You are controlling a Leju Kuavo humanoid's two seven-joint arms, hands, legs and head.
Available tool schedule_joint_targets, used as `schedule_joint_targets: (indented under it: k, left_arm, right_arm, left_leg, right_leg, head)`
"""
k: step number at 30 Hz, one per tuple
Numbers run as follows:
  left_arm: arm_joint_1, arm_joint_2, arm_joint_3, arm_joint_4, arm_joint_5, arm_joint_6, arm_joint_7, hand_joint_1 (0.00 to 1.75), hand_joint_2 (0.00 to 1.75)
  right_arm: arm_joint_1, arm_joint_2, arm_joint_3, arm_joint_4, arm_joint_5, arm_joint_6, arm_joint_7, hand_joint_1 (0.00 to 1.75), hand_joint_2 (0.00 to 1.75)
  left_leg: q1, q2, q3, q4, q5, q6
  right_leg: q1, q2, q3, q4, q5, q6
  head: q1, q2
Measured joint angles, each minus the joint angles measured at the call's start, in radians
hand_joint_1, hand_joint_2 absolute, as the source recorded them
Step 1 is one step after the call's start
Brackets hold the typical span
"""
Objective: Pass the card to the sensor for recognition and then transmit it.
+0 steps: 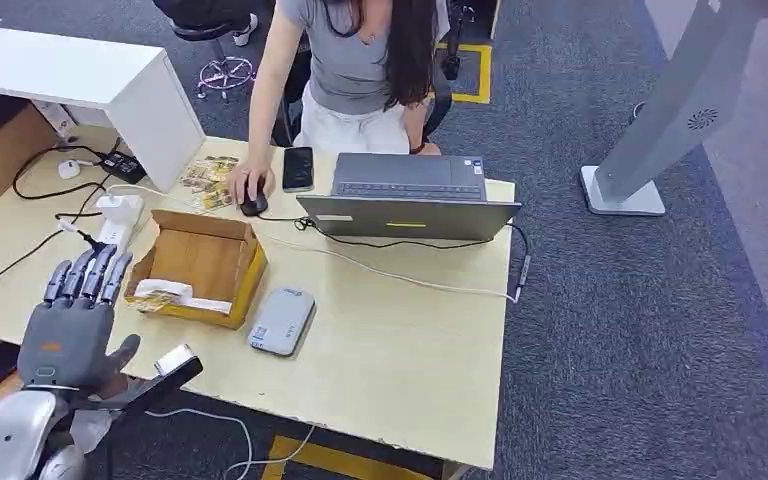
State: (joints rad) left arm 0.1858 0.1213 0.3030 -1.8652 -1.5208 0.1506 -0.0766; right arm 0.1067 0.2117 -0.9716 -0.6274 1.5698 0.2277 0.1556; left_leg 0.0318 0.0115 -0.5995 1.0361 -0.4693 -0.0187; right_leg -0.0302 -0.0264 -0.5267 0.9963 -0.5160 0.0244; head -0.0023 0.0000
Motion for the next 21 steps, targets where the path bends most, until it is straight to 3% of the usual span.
schedule_joint_targets:
  k: [9,16,21]
  left_arm:
    - [-0.001,-0.01,0.082,0.08,-0.041,0.033,-0.011,0.0,1.75]
    - [-0.025,-0.01,0.092,0.138,-0.047,0.037,-0.006,0.0,1.75]
    - [-0.048,-0.003,0.073,0.159,-0.048,0.027,0.053,0.0,1.75]
  right_arm:
    - [0.004,0.004,0.0,-0.02,0.0,-0.001,0.004,0.0,0.0]
    - [0.004,0.004,0.0,-0.02,0.0,-0.003,0.01,0.0,0.0]
    - [0.003,0.003,0.0,-0.02,0.0,-0.006,0.011,0.0,0.0]
  left_leg:
    - [0.0,0.0,0.0,0.0,0.0,0.0]
    - [0.0,0.0,0.0,0.0,0.0,0.0]
    - [0.0,0.0,0.0,0.0,0.0,0.0]
  right_leg:
    - [0.0,0.0,-0.002,0.0,0.0,0.0]
    - [0.0,0.0,-0.002,0.0,0.0,0.0]
    - [0.0,0.0,-0.002,0.0,0.0,0.0]
  head:
    - [0.0,0.0]
    - [0.0,0.0]
    - [0.0,0.0]
